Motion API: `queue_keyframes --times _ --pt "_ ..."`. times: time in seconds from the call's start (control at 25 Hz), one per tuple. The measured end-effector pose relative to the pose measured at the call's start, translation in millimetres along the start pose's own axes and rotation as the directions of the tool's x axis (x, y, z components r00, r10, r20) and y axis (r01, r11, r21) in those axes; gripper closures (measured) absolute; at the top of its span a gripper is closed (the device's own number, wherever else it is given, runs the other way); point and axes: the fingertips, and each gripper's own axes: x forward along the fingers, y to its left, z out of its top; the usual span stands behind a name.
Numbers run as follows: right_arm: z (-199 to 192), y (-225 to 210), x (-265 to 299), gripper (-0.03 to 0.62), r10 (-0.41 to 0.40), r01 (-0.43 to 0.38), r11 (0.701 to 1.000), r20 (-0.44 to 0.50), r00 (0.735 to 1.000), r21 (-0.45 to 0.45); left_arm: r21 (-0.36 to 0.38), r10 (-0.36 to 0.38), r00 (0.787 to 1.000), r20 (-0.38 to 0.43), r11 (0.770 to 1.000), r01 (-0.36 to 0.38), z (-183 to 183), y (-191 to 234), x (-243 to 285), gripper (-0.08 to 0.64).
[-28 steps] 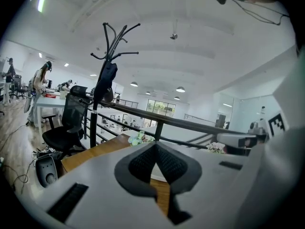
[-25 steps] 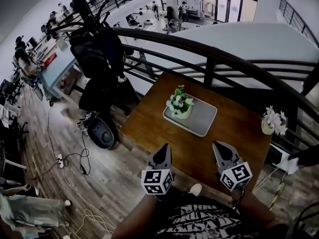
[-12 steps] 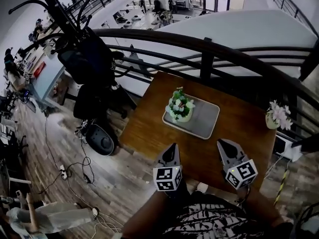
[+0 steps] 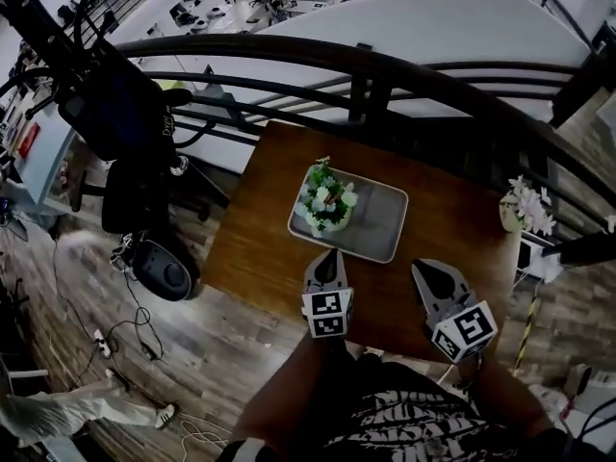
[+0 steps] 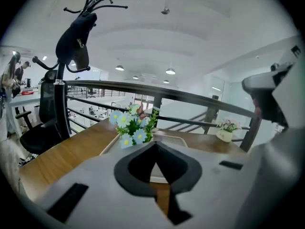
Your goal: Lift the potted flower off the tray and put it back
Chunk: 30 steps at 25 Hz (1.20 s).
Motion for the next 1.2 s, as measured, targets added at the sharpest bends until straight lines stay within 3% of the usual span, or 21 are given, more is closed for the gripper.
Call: queue_keyframes --times 0.12,0.24,0.56,0.96,1.2 --pt "-5.4 2.6 8.1 0.594 0.006 -0.006 1.0 -0.016 1.0 -0.009 0.018 0.016 0.999 -0.027 1.0 -0.016 -9.3 9.2 22.9 0.56" --pt "-7.3 -1.3 5.1 0.594 0.004 -0.004 1.0 -0.037 0.999 -0.017 0.031 0.003 0.998 -0.055 1.0 -0.002 -23.1 4.4 42.9 0.443" --pt "-27.5 1.8 -2.9 0.594 0.003 -0.002 1.0 -0.097 0.995 0.009 0.088 0.051 0.997 -0.058 0.995 -0.046 -34.1 29.2 78.1 0.262" --pt "-41.2 -5.2 -16.2 0.594 -0.004 0.007 1.0 -0.135 0.991 0.022 0.114 0.052 0.996 -0.07 0.993 -0.044 -38.4 44.6 113.3 0.133" --pt "-46.0 -9.7 -12.9 0.594 -0.016 0.021 0.999 -0.14 0.99 0.031 0.128 0.05 0.996 -0.079 0.991 -0.04 -37.7 47.8 133.8 0.1"
